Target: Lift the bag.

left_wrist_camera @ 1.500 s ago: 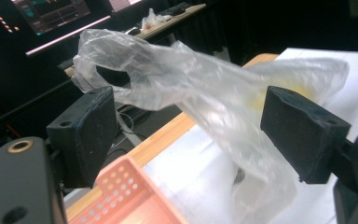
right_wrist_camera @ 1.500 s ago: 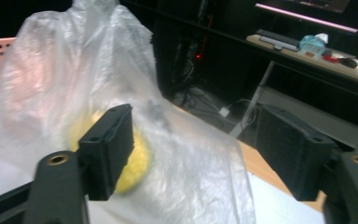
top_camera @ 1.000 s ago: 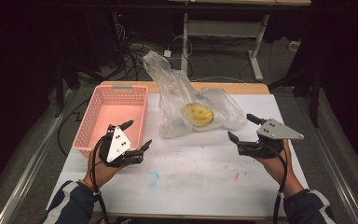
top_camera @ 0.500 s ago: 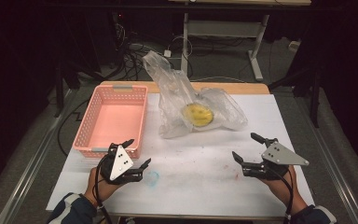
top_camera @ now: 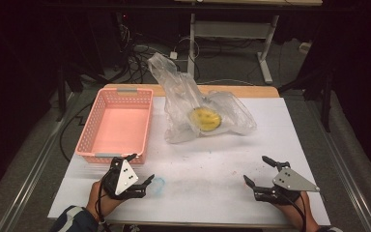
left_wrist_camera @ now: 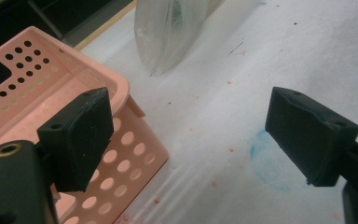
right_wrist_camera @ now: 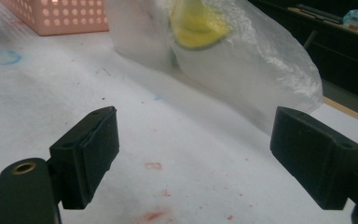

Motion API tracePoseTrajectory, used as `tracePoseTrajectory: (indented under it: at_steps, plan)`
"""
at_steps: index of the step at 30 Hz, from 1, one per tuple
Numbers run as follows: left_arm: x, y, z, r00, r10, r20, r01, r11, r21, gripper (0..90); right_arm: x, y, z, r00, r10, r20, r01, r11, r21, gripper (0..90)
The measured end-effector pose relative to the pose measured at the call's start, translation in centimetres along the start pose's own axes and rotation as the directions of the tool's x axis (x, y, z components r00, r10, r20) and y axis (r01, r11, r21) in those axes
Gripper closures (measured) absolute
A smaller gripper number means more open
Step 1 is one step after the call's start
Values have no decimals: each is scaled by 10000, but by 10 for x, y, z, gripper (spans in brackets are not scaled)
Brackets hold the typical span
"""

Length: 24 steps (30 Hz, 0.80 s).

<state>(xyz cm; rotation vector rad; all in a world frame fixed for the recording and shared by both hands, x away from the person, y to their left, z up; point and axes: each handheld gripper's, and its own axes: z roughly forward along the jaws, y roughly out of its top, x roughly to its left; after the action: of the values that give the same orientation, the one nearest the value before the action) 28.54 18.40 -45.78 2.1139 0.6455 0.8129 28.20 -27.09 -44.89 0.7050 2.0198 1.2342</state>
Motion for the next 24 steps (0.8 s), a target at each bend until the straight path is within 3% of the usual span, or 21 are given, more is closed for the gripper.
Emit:
tracePoseTrajectory:
  at_steps: [4, 10, 24]
  plan:
    - [-1, 0, -1, 9999, 160, -27, -160, 9999, 9, 146, 3, 2, 0, 9998, -178, -9, 178, 9998, -112, 161]
    - [1, -1, -5, 9999, -49, -124, 47, 9999, -152, 146, 8, 4, 0, 9988, -491, -22, 491, 9988, -13, 161]
    - [1, 1, -2, 10000, -26, -72, 25, 9999, -108, 147, 7, 4, -1, 9985, -553, -11, 553, 9985, -60, 162]
